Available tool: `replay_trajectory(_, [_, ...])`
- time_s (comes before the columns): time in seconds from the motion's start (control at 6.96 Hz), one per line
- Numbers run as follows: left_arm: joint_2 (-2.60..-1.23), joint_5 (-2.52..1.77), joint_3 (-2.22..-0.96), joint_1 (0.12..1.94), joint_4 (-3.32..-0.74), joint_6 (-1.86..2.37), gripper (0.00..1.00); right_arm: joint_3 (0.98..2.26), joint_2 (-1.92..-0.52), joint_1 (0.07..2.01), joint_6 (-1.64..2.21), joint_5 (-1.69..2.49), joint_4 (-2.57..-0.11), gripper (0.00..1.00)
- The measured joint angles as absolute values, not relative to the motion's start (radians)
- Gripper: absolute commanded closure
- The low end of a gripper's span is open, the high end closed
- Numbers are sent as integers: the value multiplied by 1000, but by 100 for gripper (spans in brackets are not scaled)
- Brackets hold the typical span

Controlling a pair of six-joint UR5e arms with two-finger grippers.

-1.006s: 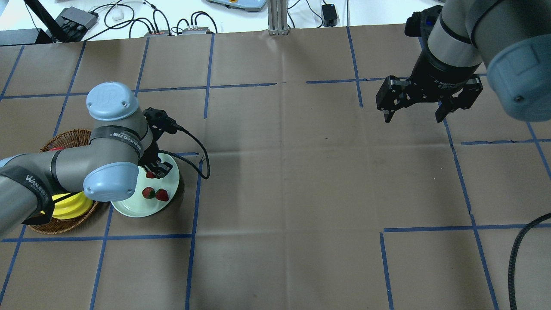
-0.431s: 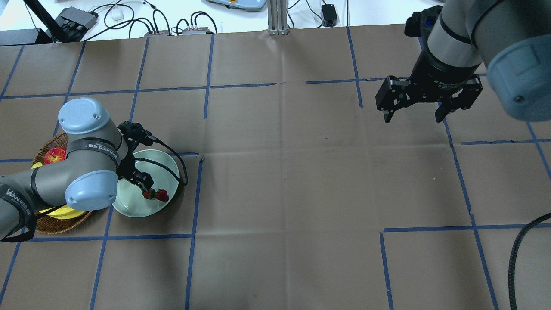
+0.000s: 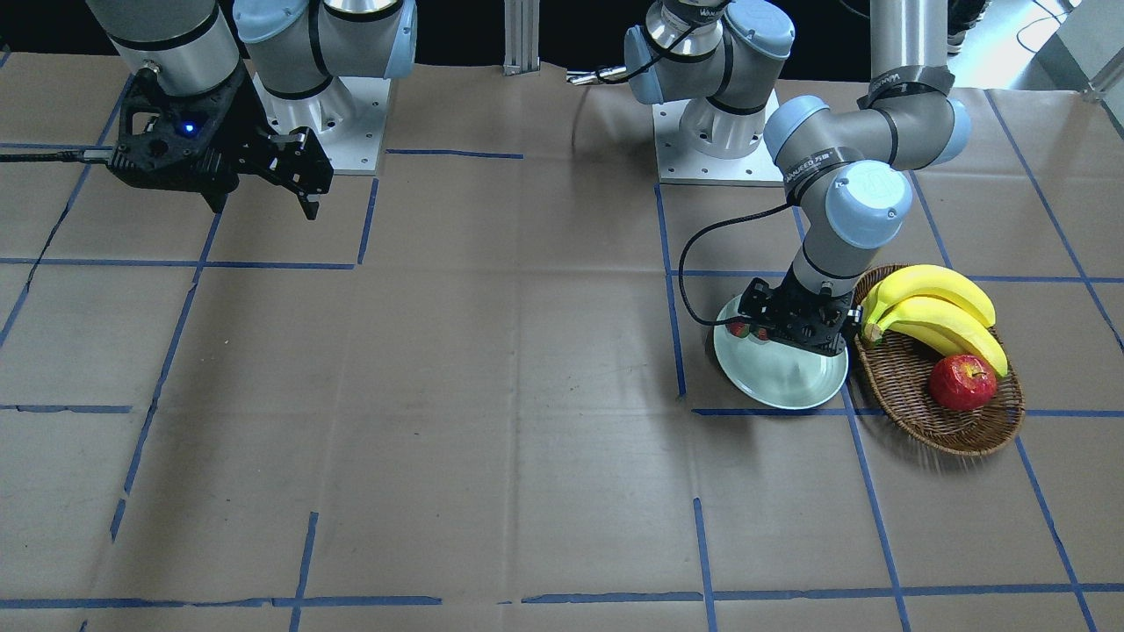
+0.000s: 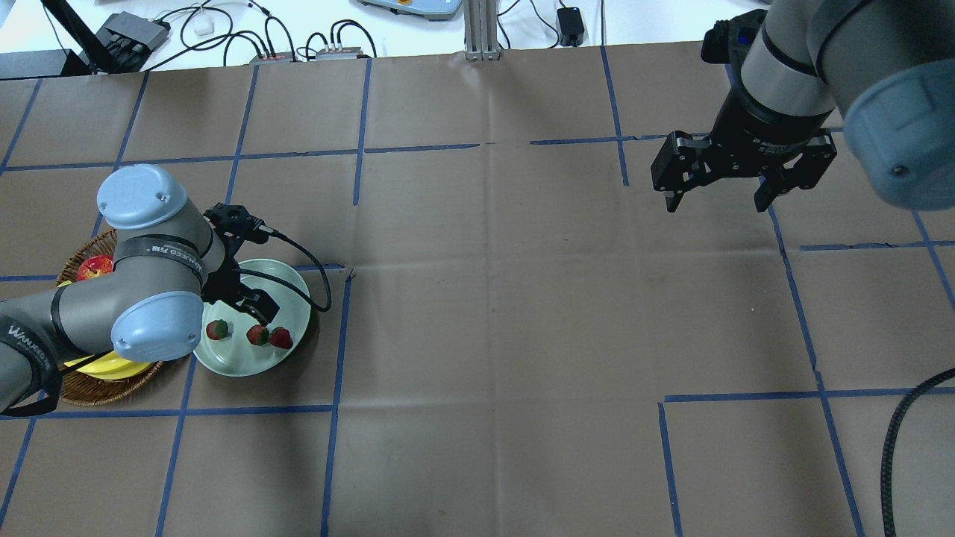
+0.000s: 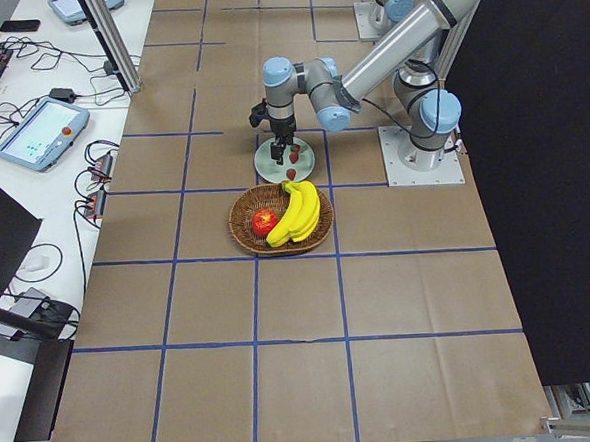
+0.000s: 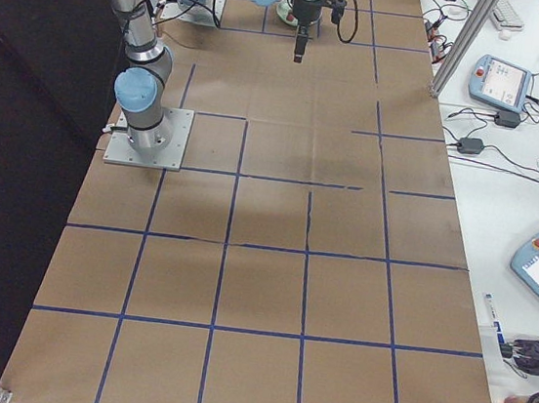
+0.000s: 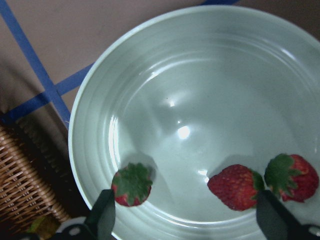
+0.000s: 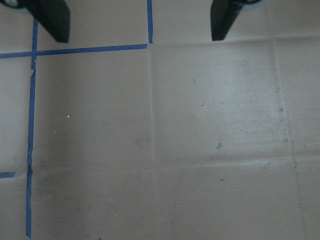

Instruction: Collect all strawberries into plate

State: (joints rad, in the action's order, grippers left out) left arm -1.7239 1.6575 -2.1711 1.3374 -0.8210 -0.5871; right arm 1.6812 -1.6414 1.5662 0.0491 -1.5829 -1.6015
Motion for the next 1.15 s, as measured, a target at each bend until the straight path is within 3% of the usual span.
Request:
replay_trajectory(0.29, [-1689,1585,-2085,1425,-953,-398,1,1681,-1641,1566,49,-1583,-1602,0])
replay_trajectory(0.86, [-1565,1585,-1678,1575,-1532,-148,1,1682,-1641,1566,49,-1585,-1602,0])
replay_trajectory(1.15, [-1506,1583,-1573,1580,-1651,-152,0,1682,-1641,1566,49,-1586,-1602,0])
